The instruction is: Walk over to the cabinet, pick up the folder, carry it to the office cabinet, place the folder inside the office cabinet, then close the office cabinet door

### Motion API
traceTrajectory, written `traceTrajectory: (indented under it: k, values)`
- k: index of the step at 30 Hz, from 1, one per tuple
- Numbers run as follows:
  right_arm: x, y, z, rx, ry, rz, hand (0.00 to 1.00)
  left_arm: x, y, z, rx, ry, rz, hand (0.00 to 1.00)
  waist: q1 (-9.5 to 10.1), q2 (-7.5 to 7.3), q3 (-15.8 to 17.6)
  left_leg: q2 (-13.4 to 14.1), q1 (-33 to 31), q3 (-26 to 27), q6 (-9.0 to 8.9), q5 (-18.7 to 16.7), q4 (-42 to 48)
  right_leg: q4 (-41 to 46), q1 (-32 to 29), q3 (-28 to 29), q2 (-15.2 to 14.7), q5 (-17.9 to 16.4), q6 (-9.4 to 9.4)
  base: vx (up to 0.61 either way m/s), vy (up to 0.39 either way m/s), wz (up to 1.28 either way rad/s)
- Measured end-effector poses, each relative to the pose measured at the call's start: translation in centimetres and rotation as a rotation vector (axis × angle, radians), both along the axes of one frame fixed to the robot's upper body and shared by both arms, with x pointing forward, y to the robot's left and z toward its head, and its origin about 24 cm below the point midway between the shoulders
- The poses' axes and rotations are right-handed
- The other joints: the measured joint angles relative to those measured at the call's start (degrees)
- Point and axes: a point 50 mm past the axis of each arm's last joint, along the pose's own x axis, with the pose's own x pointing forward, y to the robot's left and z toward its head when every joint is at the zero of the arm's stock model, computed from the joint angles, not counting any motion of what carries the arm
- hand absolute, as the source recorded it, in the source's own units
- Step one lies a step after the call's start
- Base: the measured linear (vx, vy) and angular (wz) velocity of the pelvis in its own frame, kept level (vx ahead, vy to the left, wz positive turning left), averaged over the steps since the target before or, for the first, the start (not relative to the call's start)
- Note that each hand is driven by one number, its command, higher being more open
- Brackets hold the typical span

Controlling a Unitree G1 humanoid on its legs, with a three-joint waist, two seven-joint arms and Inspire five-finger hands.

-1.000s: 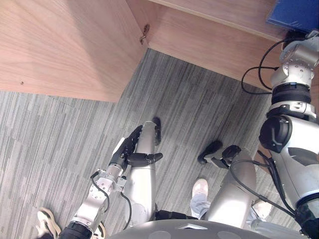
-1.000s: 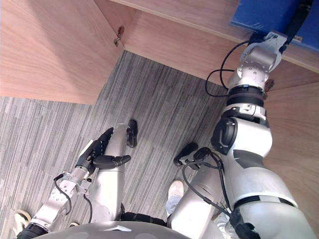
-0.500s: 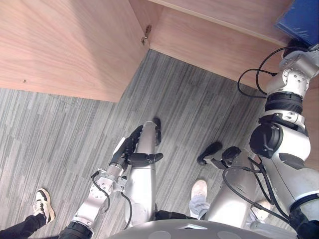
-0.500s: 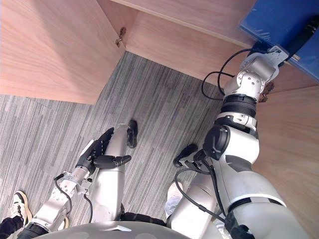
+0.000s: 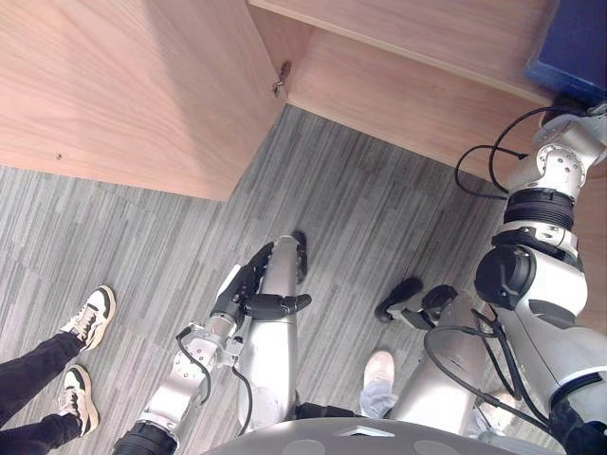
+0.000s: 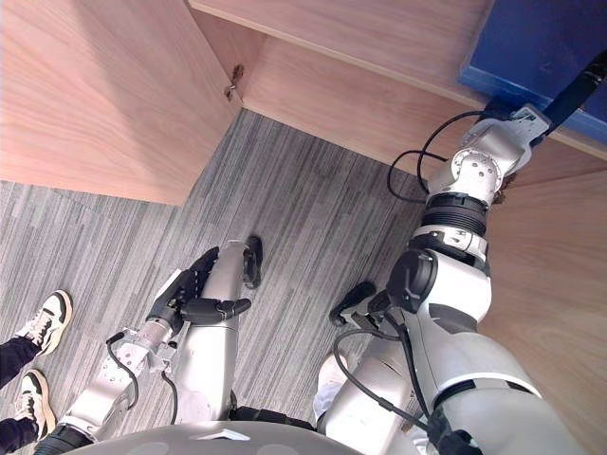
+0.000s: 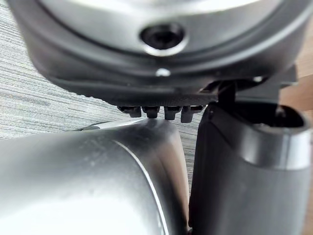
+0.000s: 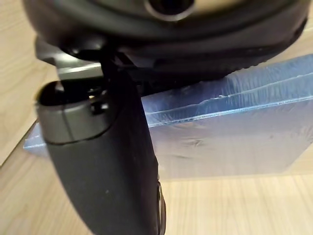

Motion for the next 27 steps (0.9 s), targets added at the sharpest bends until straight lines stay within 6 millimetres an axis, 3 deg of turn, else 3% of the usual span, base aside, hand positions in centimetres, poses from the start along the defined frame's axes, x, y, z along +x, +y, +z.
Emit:
traceTrajectory:
  k: [11, 15, 22, 27]
  values:
    - [0.1, 0.1, -0.9, -0.075, 0.052, 0.011, 1.0, -0.1, 0.1, -0.1, 0.001, 0.015, 0.002, 1.0, -0.13, -0.03, -0.16, 0.44, 1.37, -0.24, -0.09, -0.05, -1.06, -1.93, 1.96, -0.76, 1.05, 0.46, 0.25, 0.0, 0.001, -0.01]
    - [0.2, 0.4, -1.9, -0.13, 0.099, 0.033, 1.0, -0.1, 0.3, -0.2, 0.009, 0.026, 0.003, 1.0, -0.18, -0.67, -0.57, 0.52, 1.68, 0.02, -0.09, -0.07, -1.45, -2.25, 2.04, -0.72, 1.09, 0.52, 0.28, 0.01, -0.001, -0.02]
    - [1.9, 2.5, -3.9, -0.537, 0.314, 0.195, 1.0, -0.2, 2.0, -0.1, 0.063, 0.045, -0.005, 1.0, -2.19, -1.13, -0.89, 2.16, 2.18, -0.1, -0.27, -0.64, -1.36, -3.92, 2.81, -0.88, 3.01, 1.41, 0.06, 0.0, 0.007, -0.11]
    - [2.3, 2.7, -4.8, -0.677, 0.397, 0.249, 1.0, -0.3, 2.8, 0.0, 0.08, 0.054, -0.013, 1.0, -2.7, -1.92, -1.27, 2.96, 2.29, -0.11, -0.14, -1.12, -0.63, -4.18, 3.13, -0.84, 3.69, 1.64, 0.05, 0.0, 0.01, -0.07]
